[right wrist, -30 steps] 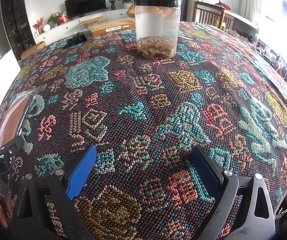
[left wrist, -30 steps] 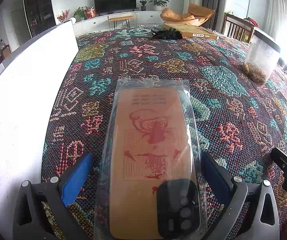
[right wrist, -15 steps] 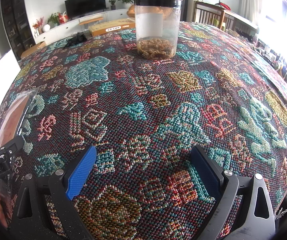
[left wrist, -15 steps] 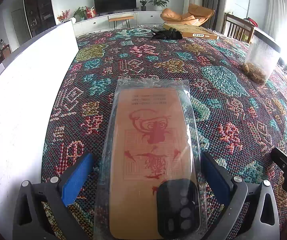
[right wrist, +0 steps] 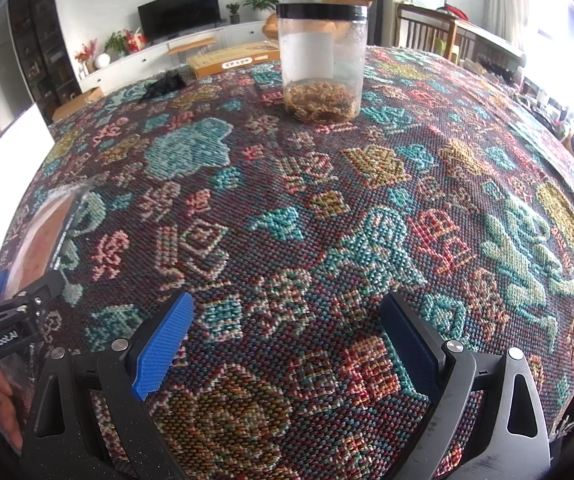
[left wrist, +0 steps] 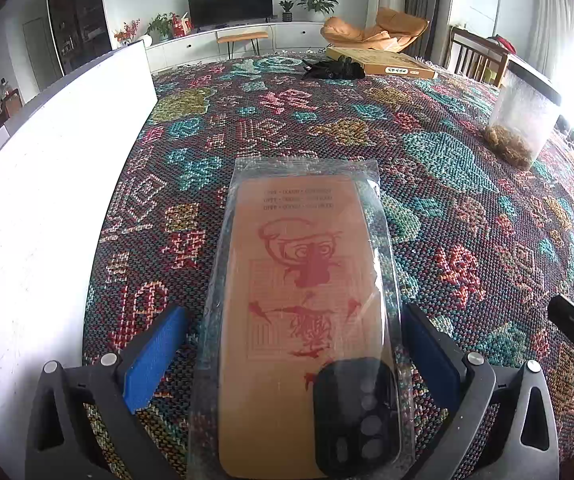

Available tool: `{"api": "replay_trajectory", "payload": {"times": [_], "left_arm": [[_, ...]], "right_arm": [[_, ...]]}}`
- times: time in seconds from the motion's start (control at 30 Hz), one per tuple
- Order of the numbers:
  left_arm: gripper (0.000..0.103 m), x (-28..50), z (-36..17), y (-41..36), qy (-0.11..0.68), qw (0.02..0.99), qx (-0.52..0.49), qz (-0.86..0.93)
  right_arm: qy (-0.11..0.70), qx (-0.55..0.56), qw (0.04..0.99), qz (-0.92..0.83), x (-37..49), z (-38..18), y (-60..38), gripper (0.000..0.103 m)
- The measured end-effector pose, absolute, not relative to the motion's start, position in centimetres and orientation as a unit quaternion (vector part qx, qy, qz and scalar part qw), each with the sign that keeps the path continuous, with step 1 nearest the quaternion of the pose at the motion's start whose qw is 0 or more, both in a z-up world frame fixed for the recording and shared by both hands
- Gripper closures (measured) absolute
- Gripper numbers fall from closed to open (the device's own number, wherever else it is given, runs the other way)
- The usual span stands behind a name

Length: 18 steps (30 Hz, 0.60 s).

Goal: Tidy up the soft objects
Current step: 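Hold the clear packet raised in the left tool, then grasp the small black cloth item with the right tool while the left tool holds the packet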

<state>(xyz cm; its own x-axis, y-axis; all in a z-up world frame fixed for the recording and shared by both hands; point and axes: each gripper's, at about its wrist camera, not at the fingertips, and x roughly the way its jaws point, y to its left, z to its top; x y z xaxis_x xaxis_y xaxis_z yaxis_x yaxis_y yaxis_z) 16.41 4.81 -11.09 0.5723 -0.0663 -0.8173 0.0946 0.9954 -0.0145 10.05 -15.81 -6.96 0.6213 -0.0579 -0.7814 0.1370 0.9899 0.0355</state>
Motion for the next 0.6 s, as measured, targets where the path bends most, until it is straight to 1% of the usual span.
{"api": "replay_trajectory", "payload": {"times": [0.13,0.27,0.4,0.47,0.6], "left_arm": [[0.0,16.4,-11.1,4.8,0.46,0.887,0.016,-0.045],[0.0,16.4,-11.1,4.8,0.46,0.887,0.015,-0.045],[0.0,16.4,-11.1,4.8,0.46,0.887,0.014,-0.046],[0.0,16.4,-11.1,4.9,0.46,0.887,0.013,-0.046],[0.0,16.5,-11.1,4.9,0.46,0.886,0.013,-0.046]], "right_arm": [[0.4,0.004,0.916,-0.013,13.5,-5.3,-13.7,0.008],[0.38,-0.008,0.923,0.056,20.6,-4.4,-11.8,0.008],[0.408,0.014,0.904,0.13,29.9,-4.7,-10.4,0.009],[0.43,0.03,0.892,0.138,34.4,-5.0,-10.2,0.009],[0.444,0.058,0.882,0.148,41.1,-5.5,-9.4,0.009]]}}
